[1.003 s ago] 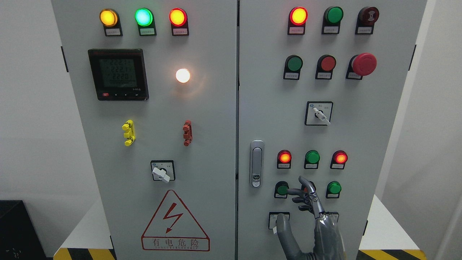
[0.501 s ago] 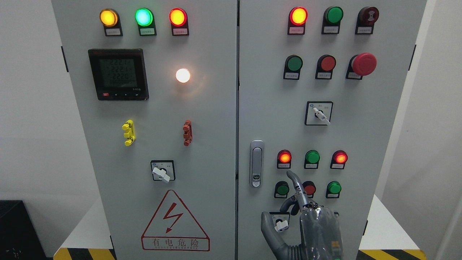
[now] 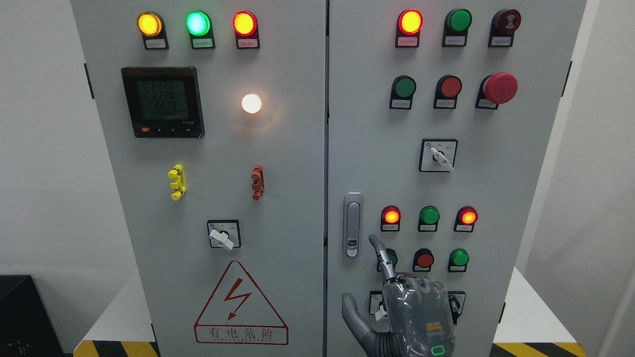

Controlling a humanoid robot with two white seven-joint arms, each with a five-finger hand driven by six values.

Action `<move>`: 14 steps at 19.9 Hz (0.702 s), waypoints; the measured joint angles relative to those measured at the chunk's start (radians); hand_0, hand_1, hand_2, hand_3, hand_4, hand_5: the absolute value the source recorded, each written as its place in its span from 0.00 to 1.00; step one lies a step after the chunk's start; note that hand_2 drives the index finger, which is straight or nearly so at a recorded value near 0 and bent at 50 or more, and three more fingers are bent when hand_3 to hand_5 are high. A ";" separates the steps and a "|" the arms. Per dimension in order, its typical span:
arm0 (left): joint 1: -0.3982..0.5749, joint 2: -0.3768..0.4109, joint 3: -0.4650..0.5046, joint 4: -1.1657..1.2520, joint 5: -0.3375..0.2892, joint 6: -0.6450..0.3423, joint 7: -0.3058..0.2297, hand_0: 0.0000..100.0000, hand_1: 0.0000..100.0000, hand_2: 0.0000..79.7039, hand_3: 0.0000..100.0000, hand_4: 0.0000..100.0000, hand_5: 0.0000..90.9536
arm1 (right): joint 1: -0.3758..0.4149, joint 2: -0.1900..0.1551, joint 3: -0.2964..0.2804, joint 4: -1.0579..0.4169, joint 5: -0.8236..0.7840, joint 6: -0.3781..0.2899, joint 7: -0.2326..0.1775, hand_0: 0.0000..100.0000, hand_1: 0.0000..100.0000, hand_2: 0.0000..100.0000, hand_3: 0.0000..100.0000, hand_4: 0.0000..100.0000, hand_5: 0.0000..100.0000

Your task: Release door handle

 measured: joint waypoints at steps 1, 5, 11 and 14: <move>0.000 0.000 0.000 0.000 0.000 0.000 0.000 0.00 0.00 0.03 0.08 0.01 0.00 | -0.003 0.000 0.003 0.006 0.018 0.000 0.000 0.39 0.30 0.00 1.00 0.99 0.99; 0.000 0.000 0.000 0.000 0.000 0.000 0.000 0.00 0.00 0.03 0.08 0.01 0.00 | -0.011 0.001 0.015 0.031 0.070 0.013 0.001 0.39 0.29 0.00 1.00 0.99 0.99; 0.000 0.000 0.000 0.000 0.000 0.000 0.000 0.00 0.00 0.03 0.08 0.01 0.00 | -0.018 0.001 0.027 0.066 0.109 0.038 0.001 0.39 0.28 0.00 1.00 0.99 0.99; 0.000 0.000 0.000 0.000 0.000 0.000 0.000 0.00 0.00 0.03 0.09 0.01 0.00 | -0.022 0.001 0.030 0.083 0.120 0.042 0.002 0.40 0.28 0.00 1.00 0.99 0.99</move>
